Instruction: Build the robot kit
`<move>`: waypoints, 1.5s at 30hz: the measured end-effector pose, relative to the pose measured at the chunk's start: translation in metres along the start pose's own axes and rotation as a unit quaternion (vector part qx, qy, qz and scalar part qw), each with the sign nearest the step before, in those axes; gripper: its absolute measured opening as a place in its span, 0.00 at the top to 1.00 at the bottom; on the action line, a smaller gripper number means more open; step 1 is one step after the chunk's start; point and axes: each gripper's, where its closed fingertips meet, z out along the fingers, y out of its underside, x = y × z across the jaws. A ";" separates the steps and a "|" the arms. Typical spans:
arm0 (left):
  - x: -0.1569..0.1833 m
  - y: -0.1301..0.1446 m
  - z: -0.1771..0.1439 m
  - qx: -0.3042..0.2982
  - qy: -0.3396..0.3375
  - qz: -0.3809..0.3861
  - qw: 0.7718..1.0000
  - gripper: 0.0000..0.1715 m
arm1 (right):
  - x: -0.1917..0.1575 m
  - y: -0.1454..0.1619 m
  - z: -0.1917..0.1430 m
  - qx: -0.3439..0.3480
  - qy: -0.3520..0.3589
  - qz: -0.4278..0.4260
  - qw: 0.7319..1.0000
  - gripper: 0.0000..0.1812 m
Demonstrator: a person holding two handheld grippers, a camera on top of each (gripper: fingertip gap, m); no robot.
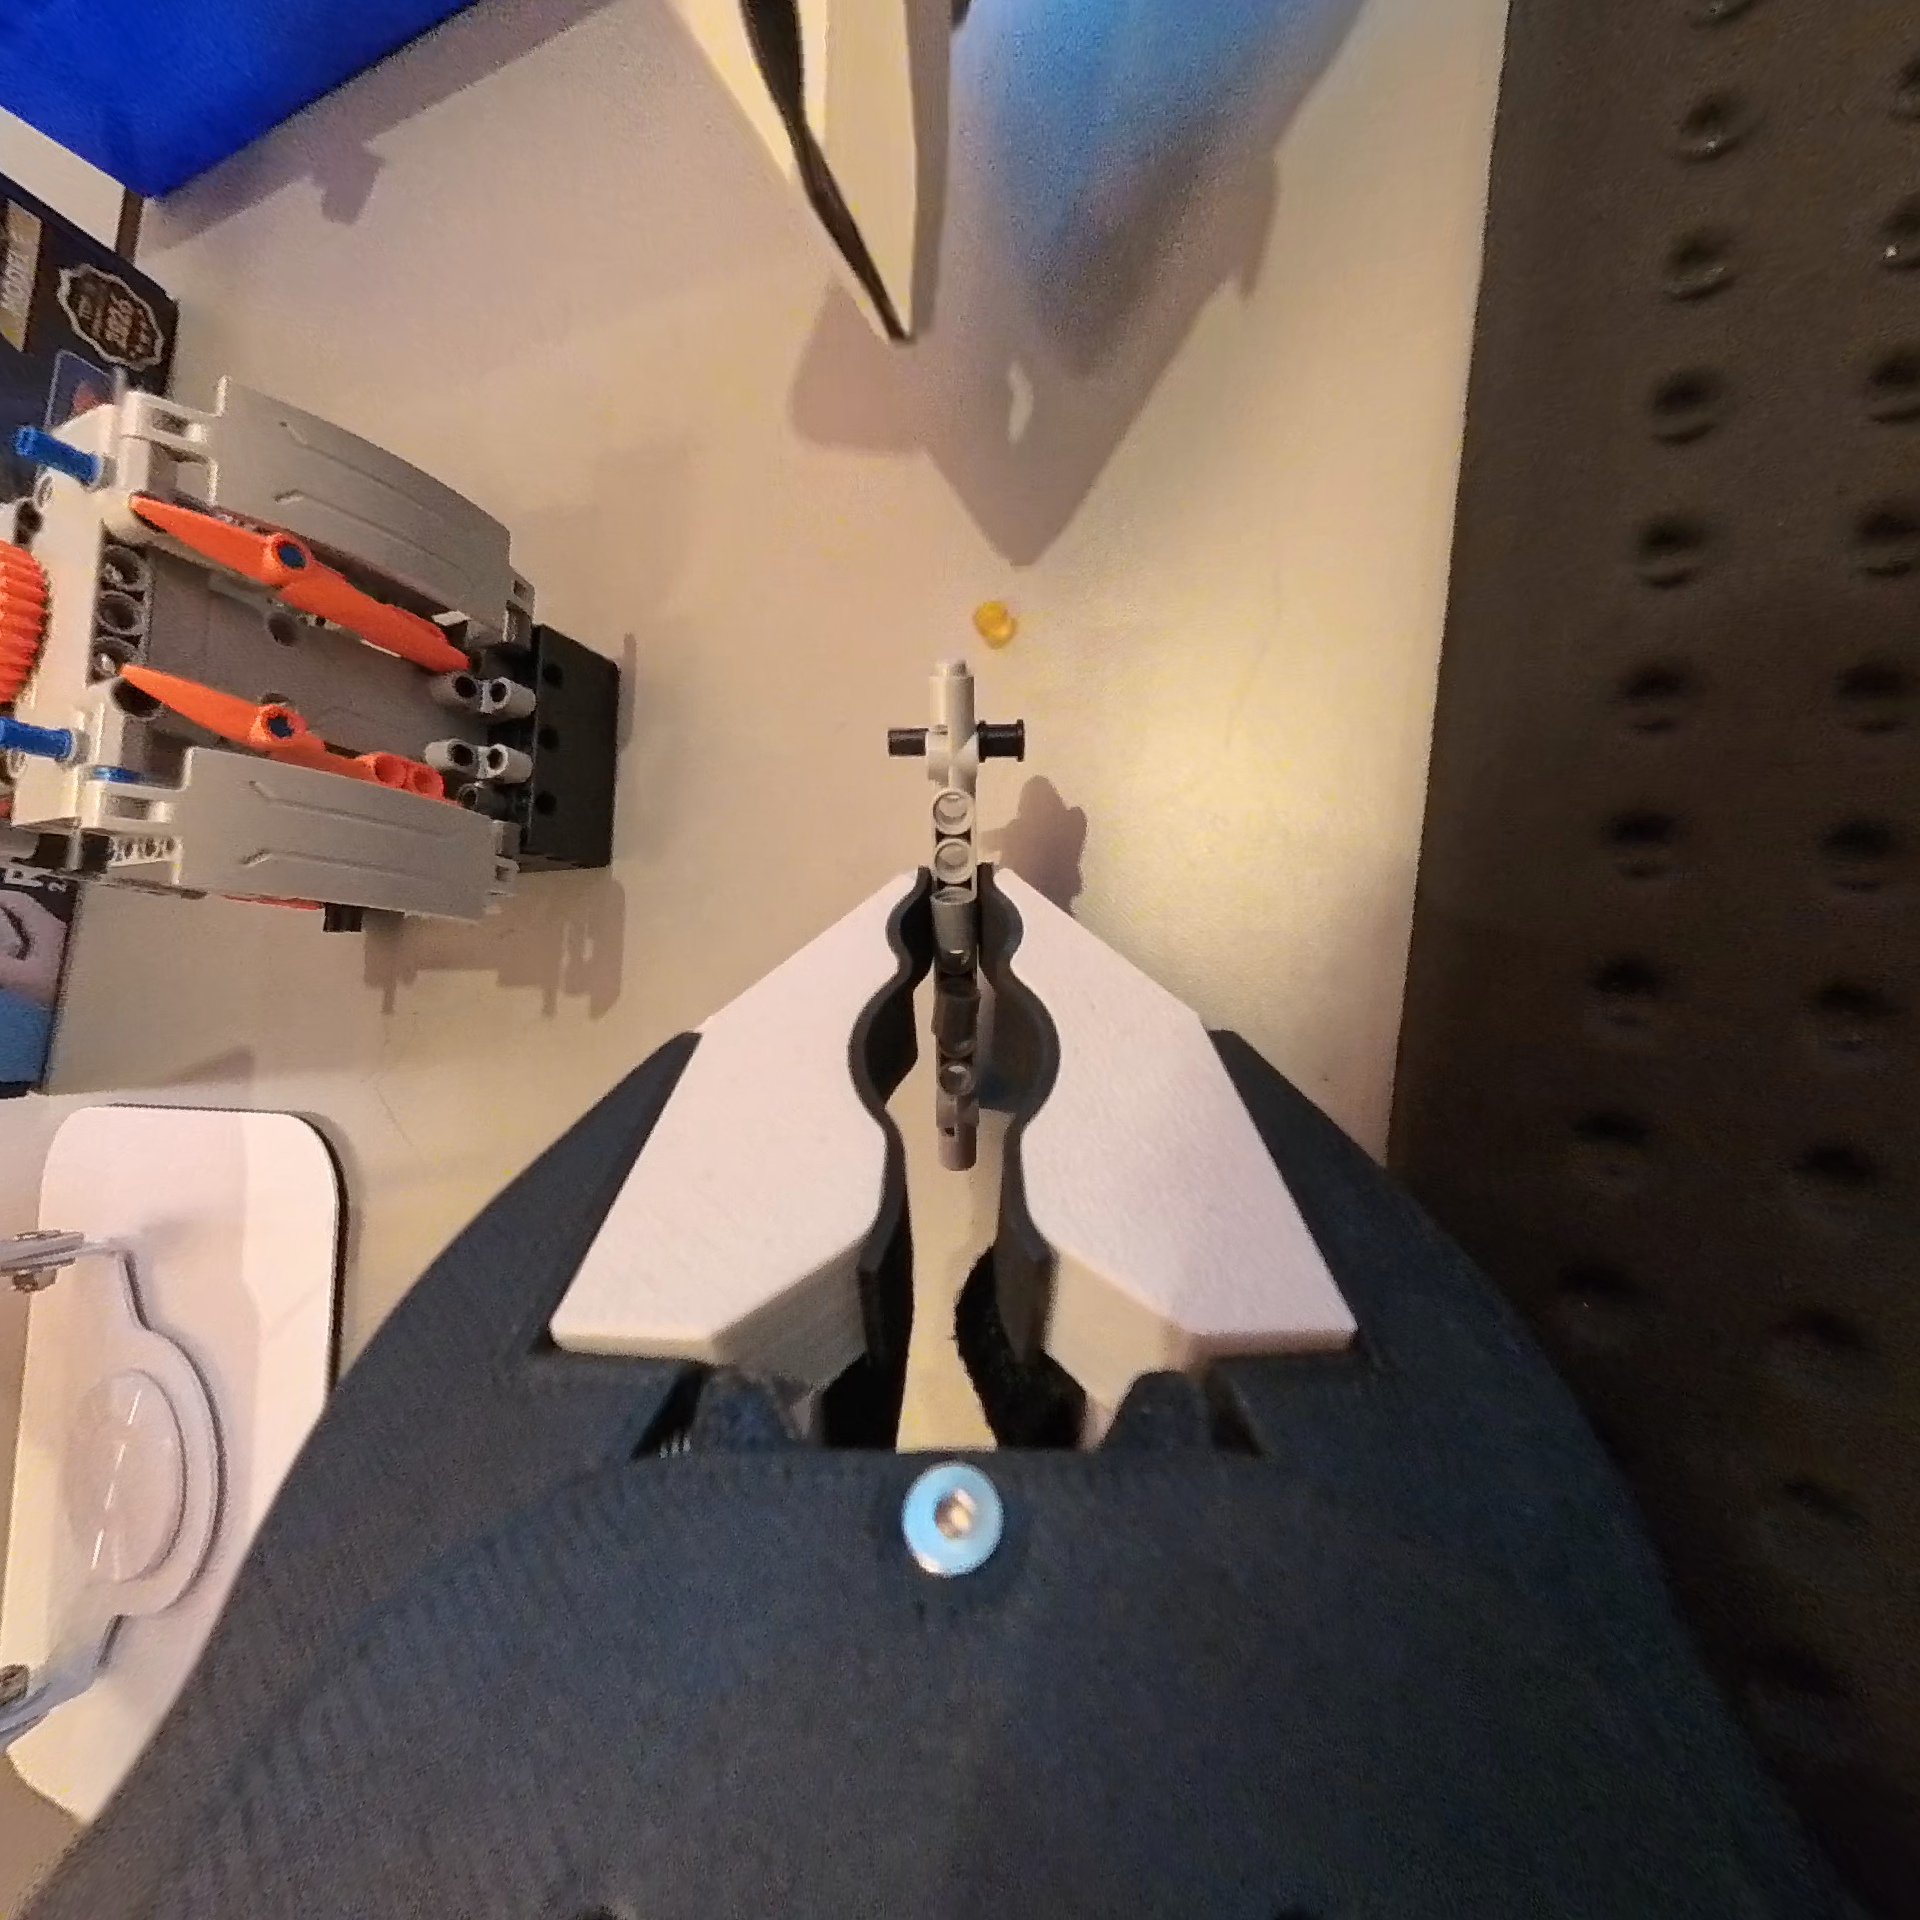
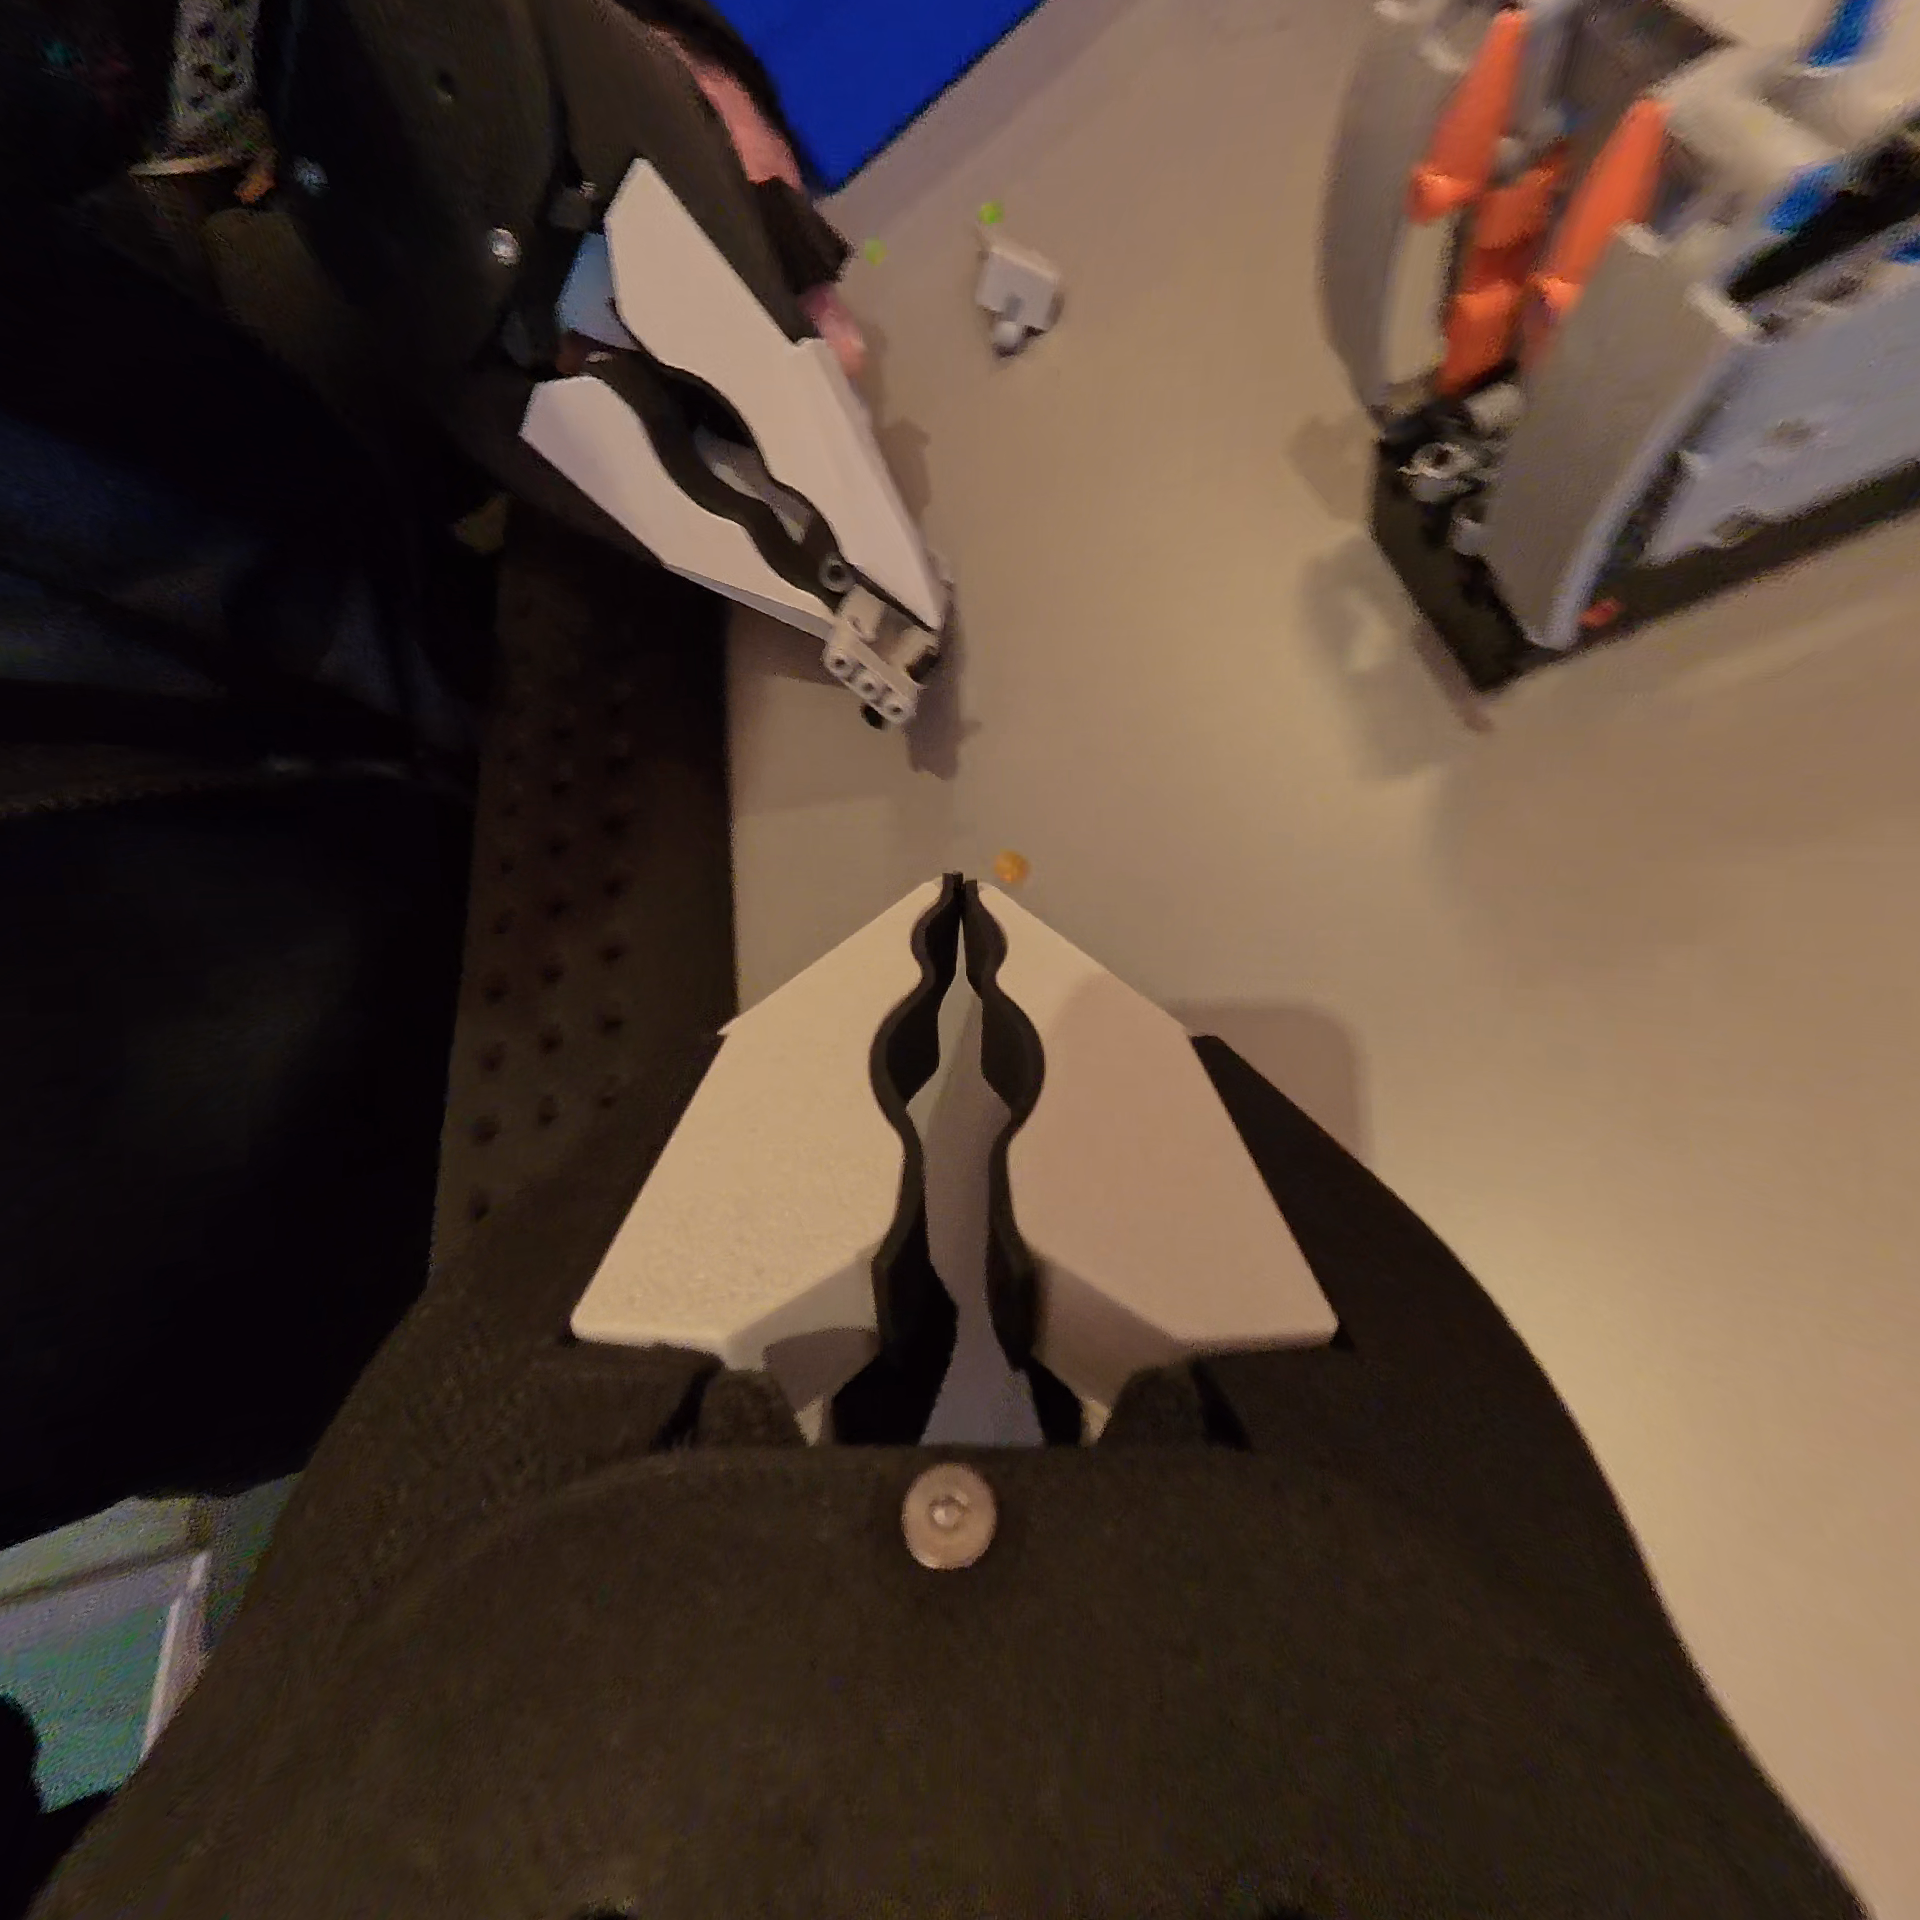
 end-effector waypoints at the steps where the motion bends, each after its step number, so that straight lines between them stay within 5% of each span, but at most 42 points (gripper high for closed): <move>1: 0.000 0.000 0.000 0.000 0.001 -0.002 1.000 0.97 | 0.006 0.004 -0.004 -0.001 0.022 0.002 1.000 1.00; 7: -0.001 0.003 0.001 -0.007 0.008 -0.018 1.000 0.97 | 0.014 0.019 0.013 -0.041 0.111 -0.048 0.992 0.94; 16: 0.000 0.006 0.003 -0.013 0.013 -0.024 1.000 0.97 | 0.018 0.021 0.046 -0.094 0.143 -0.115 0.979 0.95; 31: 0.001 0.010 0.004 -0.021 0.022 -0.042 0.999 0.97 | 0.018 0.017 0.051 -0.099 0.143 -0.127 0.977 0.97; 45: 0.002 0.012 0.005 -0.026 0.024 -0.038 0.999 0.97 | -0.002 0.010 0.050 -0.064 0.052 -0.080 0.993 0.97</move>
